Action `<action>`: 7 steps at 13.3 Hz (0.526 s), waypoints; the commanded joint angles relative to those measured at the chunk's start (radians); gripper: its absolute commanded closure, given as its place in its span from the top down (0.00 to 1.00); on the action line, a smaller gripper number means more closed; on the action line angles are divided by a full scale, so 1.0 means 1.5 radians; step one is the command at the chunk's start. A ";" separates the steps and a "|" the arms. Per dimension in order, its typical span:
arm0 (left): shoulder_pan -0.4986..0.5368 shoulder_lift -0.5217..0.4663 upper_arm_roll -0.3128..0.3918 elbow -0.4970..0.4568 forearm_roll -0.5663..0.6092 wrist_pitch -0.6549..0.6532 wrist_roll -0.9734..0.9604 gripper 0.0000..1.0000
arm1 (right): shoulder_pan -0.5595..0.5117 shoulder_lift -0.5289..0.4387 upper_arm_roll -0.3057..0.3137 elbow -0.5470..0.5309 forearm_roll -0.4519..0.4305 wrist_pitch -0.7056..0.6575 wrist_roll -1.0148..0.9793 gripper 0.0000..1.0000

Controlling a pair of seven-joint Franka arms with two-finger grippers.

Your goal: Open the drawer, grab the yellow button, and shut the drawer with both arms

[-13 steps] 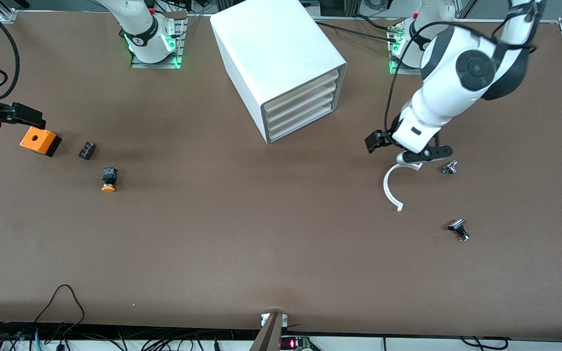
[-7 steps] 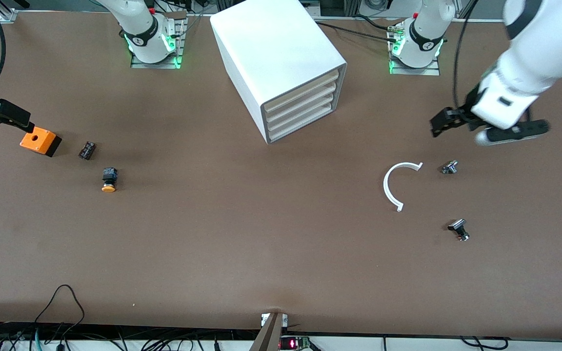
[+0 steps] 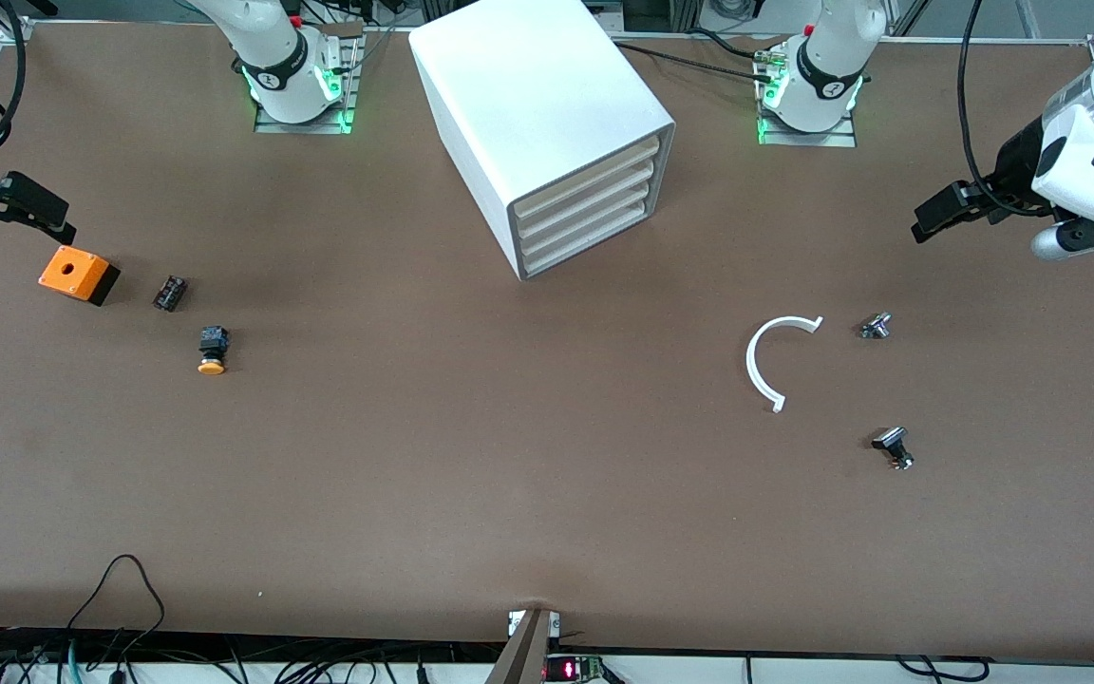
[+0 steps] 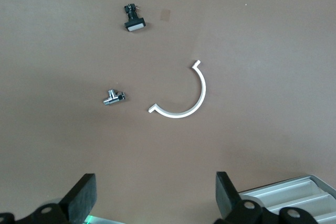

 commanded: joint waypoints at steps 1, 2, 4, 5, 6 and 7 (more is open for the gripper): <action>0.010 0.014 0.014 0.010 0.013 0.031 0.072 1.00 | -0.005 -0.013 0.008 -0.021 0.013 0.016 0.009 1.00; 0.010 0.016 0.020 0.010 0.023 0.038 0.098 1.00 | -0.004 -0.009 0.008 -0.021 0.012 0.016 0.009 1.00; 0.010 0.023 0.021 0.019 0.027 0.037 0.124 1.00 | -0.004 -0.003 0.009 -0.020 0.013 0.019 0.009 1.00; 0.010 0.028 0.021 0.022 0.027 0.036 0.128 1.00 | -0.004 -0.001 0.009 -0.019 0.012 0.017 0.000 1.00; 0.011 0.028 0.021 0.023 0.027 0.035 0.128 1.00 | -0.004 0.008 0.009 -0.016 0.009 0.012 -0.003 1.00; 0.011 0.028 0.021 0.023 0.027 0.034 0.128 1.00 | -0.002 0.014 0.009 -0.010 0.007 0.011 -0.005 1.00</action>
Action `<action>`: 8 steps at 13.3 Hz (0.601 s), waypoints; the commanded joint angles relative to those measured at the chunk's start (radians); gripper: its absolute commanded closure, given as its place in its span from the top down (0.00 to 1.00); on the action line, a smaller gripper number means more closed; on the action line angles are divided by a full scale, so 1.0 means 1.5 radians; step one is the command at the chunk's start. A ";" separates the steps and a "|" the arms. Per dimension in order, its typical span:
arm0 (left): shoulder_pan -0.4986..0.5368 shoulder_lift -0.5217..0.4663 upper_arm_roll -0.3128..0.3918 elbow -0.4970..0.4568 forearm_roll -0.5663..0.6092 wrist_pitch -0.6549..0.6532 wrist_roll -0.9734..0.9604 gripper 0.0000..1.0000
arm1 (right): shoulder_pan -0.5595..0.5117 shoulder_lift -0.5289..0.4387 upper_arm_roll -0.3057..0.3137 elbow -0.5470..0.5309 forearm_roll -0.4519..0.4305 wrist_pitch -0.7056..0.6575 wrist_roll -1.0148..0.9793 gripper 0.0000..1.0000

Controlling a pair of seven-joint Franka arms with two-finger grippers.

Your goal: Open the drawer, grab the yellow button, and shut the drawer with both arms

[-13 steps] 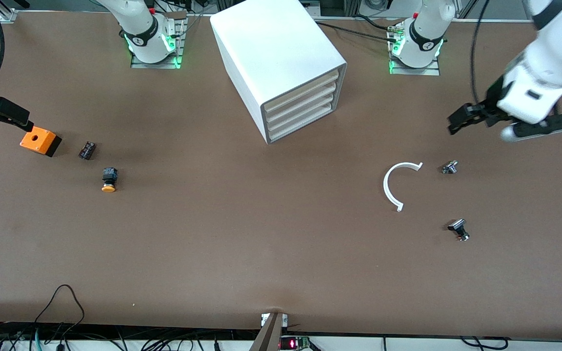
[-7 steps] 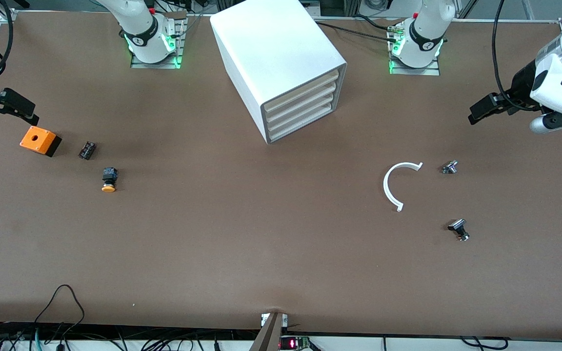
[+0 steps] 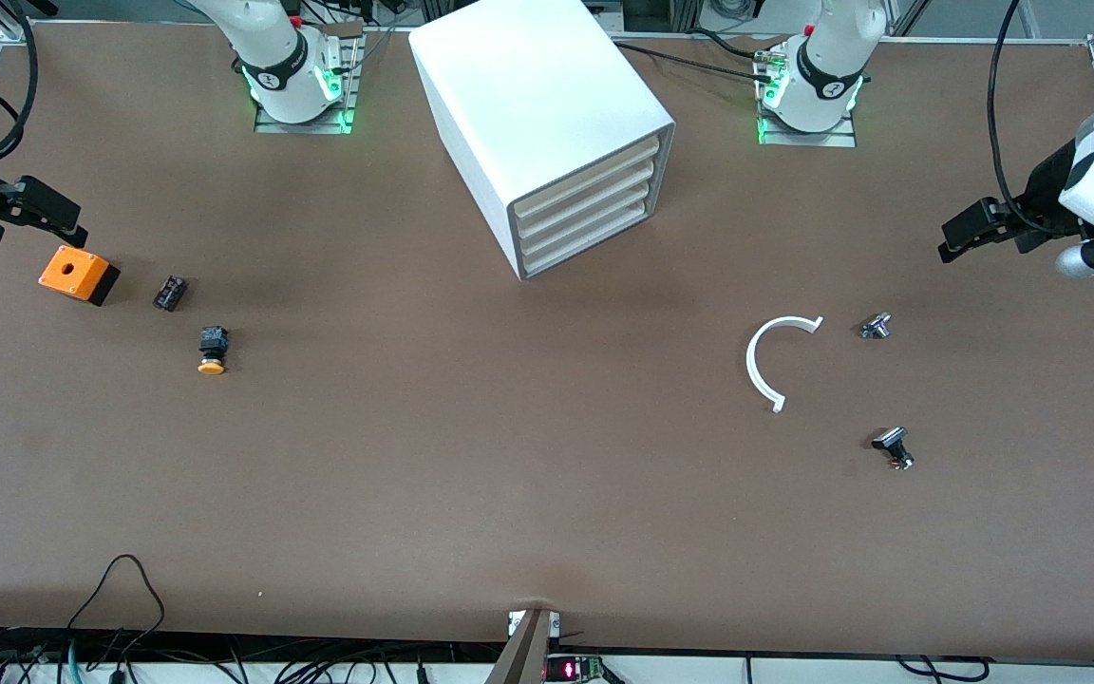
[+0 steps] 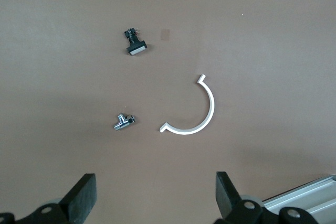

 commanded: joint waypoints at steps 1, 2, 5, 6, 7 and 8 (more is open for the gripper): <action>0.000 0.011 -0.002 0.023 0.016 -0.006 0.017 1.00 | -0.001 0.006 0.005 0.007 0.004 0.002 -0.004 1.00; 0.000 0.011 -0.002 0.022 0.016 -0.007 0.016 1.00 | -0.002 0.007 0.005 0.009 0.004 0.001 -0.006 1.00; -0.001 0.012 -0.004 0.023 0.016 -0.008 0.015 1.00 | 0.002 0.006 0.007 0.009 0.003 0.000 -0.003 1.00; -0.001 0.011 -0.005 0.023 0.015 -0.009 0.015 1.00 | 0.001 0.006 0.007 0.009 0.003 0.000 -0.004 1.00; -0.001 0.011 -0.005 0.023 0.016 -0.011 0.015 1.00 | 0.002 0.006 0.007 0.010 0.003 -0.001 -0.005 1.00; -0.001 0.011 -0.005 0.023 0.016 -0.013 0.016 1.00 | 0.003 0.006 0.007 0.009 0.003 -0.002 -0.003 1.00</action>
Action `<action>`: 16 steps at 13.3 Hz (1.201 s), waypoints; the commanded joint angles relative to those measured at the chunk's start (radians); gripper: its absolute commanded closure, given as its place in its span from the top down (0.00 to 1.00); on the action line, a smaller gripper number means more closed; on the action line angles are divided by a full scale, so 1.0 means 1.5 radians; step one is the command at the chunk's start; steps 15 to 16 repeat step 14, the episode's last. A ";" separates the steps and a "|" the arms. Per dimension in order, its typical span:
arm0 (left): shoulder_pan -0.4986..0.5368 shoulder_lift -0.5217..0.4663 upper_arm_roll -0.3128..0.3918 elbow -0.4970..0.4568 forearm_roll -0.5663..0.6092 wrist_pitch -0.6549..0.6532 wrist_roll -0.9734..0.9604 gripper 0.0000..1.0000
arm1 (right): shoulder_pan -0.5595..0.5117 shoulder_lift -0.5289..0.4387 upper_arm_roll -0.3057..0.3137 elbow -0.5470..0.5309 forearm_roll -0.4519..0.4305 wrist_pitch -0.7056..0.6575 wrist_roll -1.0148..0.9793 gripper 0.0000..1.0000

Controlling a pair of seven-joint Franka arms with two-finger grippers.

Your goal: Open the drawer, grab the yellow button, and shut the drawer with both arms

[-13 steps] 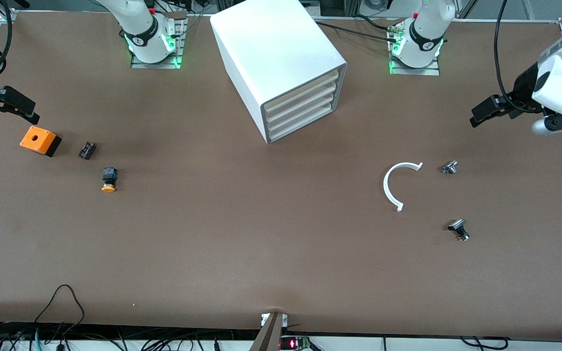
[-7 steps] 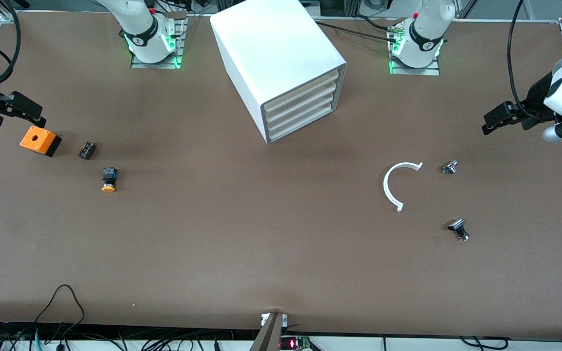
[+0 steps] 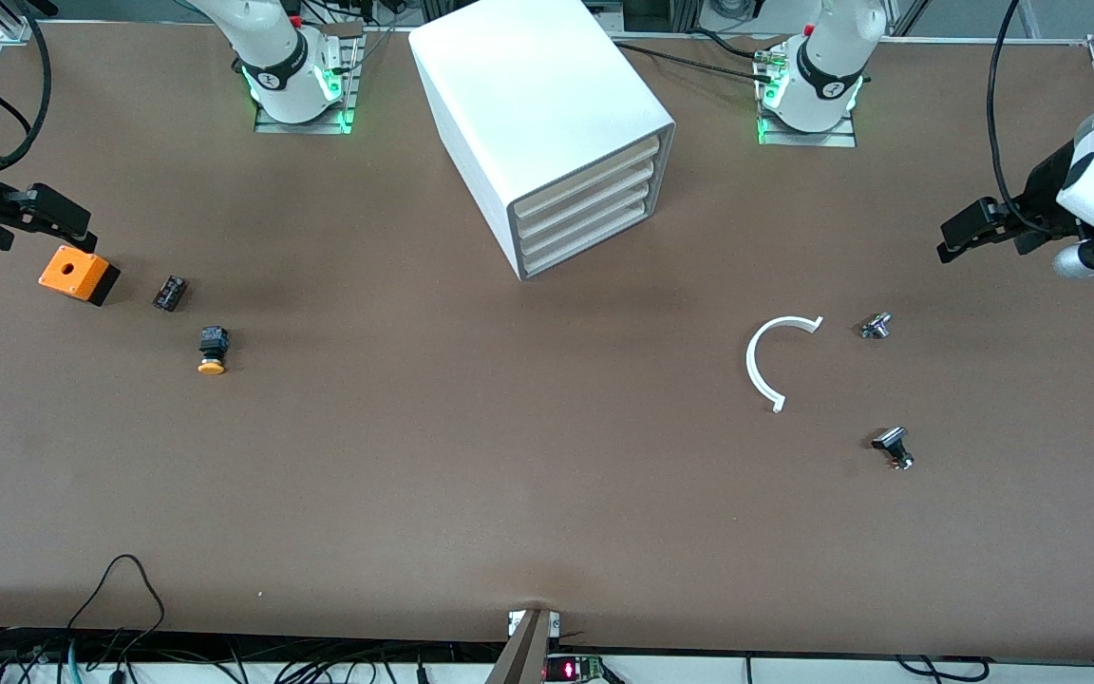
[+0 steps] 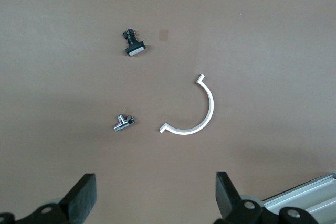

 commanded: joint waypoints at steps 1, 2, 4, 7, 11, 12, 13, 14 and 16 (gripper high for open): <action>0.000 0.010 -0.003 0.021 0.015 -0.014 0.010 1.00 | 0.001 0.000 0.002 0.007 0.003 -0.004 -0.004 1.00; 0.000 0.010 -0.003 0.021 0.014 -0.017 0.010 1.00 | 0.001 0.000 0.002 0.007 0.004 -0.012 -0.005 1.00; 0.000 0.010 -0.004 0.021 0.015 -0.017 0.010 1.00 | 0.002 -0.001 0.017 0.008 0.002 -0.025 0.001 1.00; 0.000 0.009 -0.008 0.021 0.014 -0.019 0.008 1.00 | -0.002 0.000 0.018 0.011 0.000 -0.024 0.004 1.00; 0.000 0.008 -0.009 0.022 0.014 -0.023 0.005 1.00 | -0.008 0.005 0.016 0.011 -0.002 -0.023 -0.001 1.00; 0.000 0.008 -0.009 0.022 0.014 -0.027 0.005 1.00 | -0.007 0.005 0.016 0.011 -0.001 -0.024 0.006 1.00; 0.000 0.008 -0.009 0.023 0.014 -0.027 0.005 1.00 | -0.007 0.005 0.017 0.011 0.000 -0.026 0.010 1.00; 0.000 0.009 -0.009 0.023 0.014 -0.028 0.005 1.00 | -0.007 0.005 0.016 0.011 0.000 -0.025 0.011 1.00; 0.000 0.009 -0.009 0.023 0.014 -0.028 0.005 1.00 | -0.007 0.005 0.016 0.011 0.000 -0.025 0.011 1.00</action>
